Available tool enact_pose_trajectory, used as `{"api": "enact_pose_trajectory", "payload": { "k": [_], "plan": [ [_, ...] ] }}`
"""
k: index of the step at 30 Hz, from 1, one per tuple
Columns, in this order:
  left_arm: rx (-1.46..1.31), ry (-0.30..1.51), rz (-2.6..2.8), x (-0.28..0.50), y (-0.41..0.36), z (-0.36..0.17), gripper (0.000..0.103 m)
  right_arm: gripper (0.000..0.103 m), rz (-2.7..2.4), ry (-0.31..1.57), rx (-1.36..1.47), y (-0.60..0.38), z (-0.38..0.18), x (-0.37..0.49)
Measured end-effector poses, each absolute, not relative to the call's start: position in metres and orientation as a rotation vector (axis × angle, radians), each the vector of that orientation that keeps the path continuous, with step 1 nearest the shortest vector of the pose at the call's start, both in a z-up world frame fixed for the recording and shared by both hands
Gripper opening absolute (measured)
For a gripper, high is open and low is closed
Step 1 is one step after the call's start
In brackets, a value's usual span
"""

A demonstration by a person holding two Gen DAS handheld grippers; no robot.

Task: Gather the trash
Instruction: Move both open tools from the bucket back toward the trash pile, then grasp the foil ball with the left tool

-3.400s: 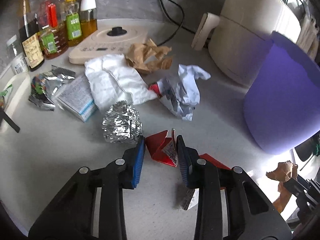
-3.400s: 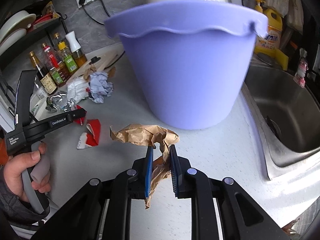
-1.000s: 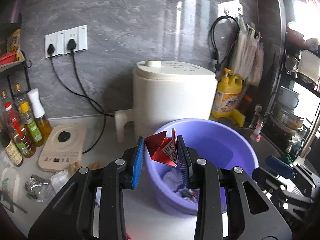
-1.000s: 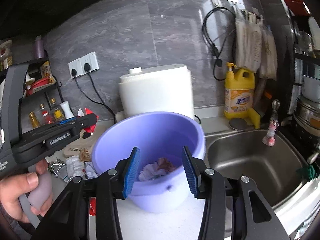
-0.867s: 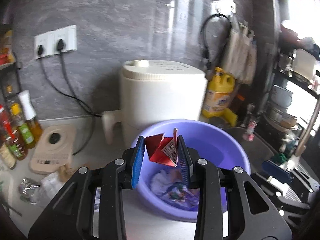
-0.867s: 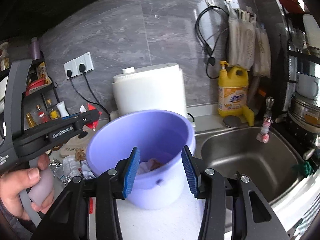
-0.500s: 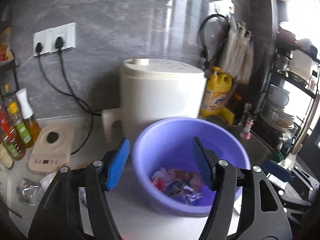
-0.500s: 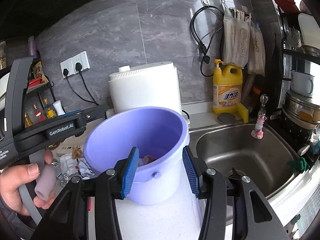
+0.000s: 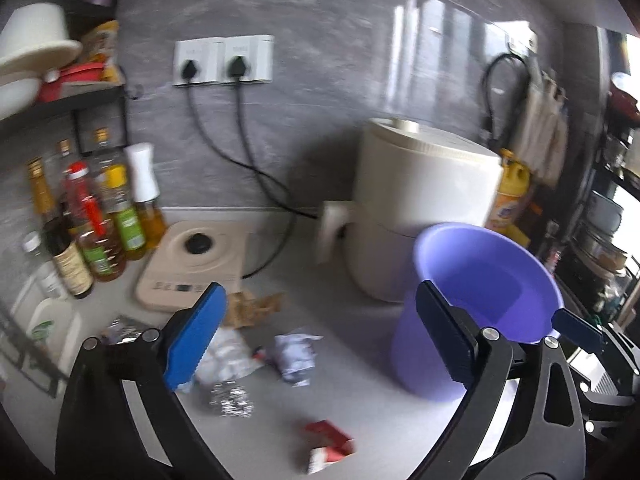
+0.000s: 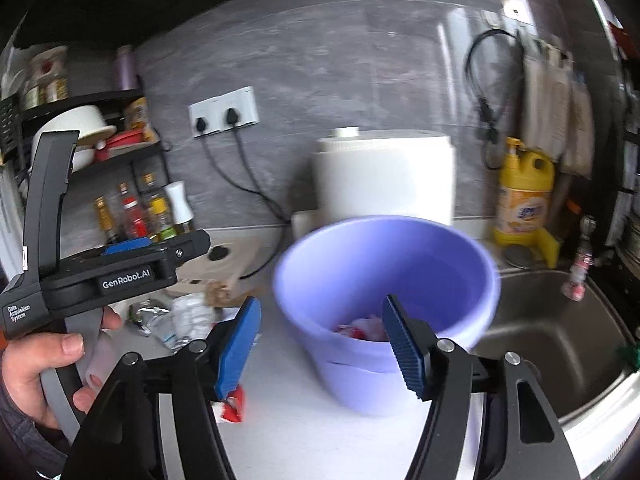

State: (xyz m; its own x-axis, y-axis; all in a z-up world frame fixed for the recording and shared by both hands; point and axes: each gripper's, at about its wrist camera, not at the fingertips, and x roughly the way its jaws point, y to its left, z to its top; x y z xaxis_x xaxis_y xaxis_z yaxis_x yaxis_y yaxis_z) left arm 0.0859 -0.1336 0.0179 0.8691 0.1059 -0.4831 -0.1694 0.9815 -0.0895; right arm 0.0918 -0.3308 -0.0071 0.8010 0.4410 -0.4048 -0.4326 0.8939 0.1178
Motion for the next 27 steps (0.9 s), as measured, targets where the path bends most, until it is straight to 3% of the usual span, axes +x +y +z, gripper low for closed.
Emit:
{"api": "enact_pose_trajectory", "payload": {
  "k": [8,21,27],
  "plan": [
    [-0.16,0.491,0.271,0.054,-0.089,0.017,0.096,0.066,0.582,0.443,-0.014,-0.284,-0.007,0.087],
    [-0.195,0.55,0.399,0.015,-0.035,-0.004,0.097,0.087,0.689,0.527,-0.054,-0.231,-0.032,0.079],
    [-0.235,0.585,0.404,0.01,-0.024,-0.026,0.097,0.087,0.687,0.6,-0.101,-0.221,-0.051,0.076]
  ]
}}
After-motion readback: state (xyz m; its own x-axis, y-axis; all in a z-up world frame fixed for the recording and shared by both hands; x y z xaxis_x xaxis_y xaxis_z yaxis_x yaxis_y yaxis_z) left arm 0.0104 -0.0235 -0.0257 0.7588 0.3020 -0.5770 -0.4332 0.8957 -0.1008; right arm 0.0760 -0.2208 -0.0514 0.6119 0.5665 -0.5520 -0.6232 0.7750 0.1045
